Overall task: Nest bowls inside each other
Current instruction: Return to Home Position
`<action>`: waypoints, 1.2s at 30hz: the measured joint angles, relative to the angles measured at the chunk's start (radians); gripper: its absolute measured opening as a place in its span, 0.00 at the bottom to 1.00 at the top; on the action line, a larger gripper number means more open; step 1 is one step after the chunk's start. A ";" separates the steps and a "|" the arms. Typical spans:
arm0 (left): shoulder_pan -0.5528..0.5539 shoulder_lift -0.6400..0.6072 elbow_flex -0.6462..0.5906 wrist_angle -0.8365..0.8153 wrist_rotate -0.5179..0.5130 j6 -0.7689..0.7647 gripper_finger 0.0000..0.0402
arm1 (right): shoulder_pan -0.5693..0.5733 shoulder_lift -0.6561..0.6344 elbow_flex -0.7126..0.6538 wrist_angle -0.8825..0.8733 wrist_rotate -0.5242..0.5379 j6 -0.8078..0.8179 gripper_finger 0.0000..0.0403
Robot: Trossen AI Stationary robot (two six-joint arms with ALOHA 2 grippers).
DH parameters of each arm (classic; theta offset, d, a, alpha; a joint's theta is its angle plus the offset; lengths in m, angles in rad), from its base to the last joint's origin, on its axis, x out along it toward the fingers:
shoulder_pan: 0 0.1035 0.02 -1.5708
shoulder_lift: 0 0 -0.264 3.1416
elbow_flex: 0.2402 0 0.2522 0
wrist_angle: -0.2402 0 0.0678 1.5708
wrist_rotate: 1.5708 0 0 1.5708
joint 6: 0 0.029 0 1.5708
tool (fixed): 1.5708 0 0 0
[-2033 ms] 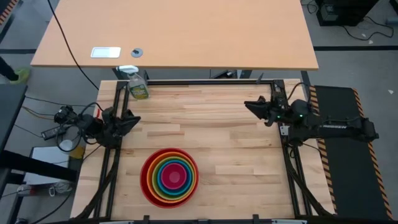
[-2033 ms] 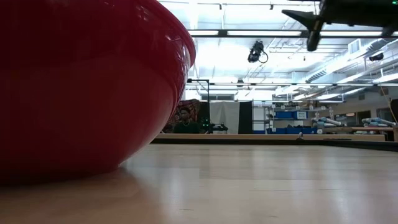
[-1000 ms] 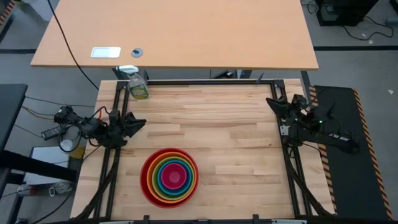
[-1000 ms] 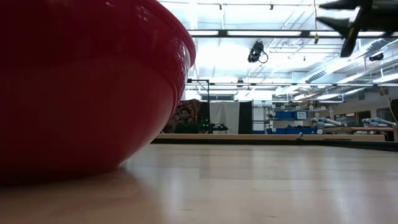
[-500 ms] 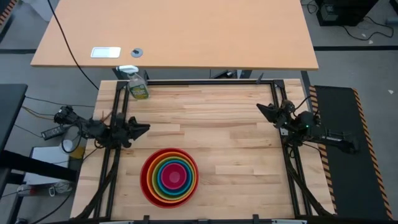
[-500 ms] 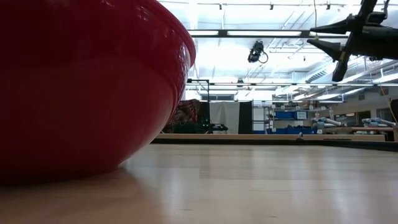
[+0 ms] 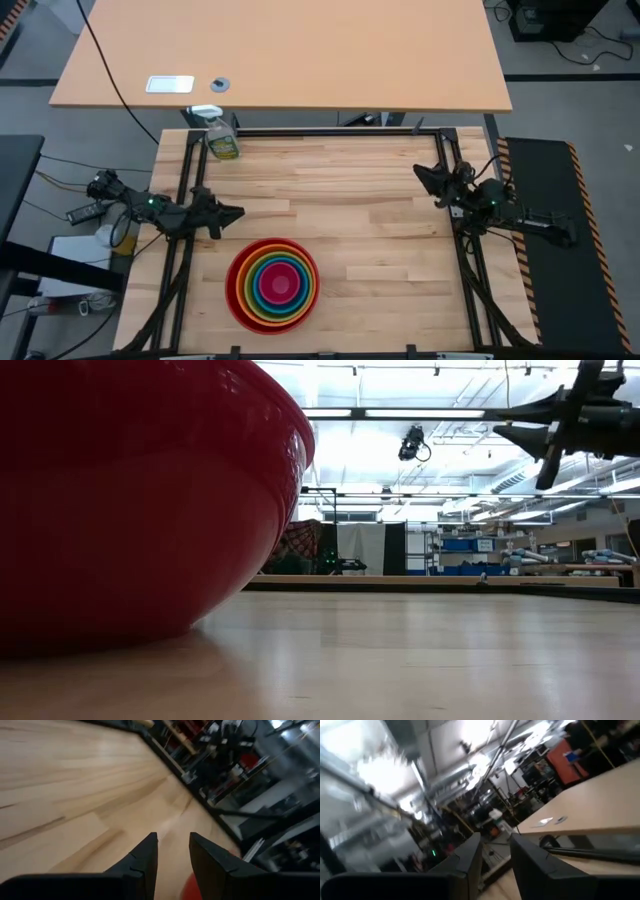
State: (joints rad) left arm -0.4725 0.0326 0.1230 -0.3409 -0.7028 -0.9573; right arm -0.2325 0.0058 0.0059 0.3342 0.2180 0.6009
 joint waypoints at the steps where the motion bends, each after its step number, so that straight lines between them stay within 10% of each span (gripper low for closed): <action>1: 0.000 0.000 0.000 -0.018 0.007 0.001 0.28 | 0.000 0.000 0.000 -0.005 -0.015 -0.042 0.27; 16: 0.000 0.003 0.000 -0.036 0.022 0.851 0.28 | 0.000 0.004 0.000 -0.134 -0.002 -0.840 0.27; 36: 0.000 0.003 0.000 -0.030 0.023 0.867 0.28 | 0.000 0.004 0.000 -0.133 -0.002 -0.838 0.27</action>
State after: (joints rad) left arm -0.4725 0.0353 0.1230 -0.3710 -0.6796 -0.0906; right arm -0.2325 0.0101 0.0063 0.2008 0.2157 -0.2367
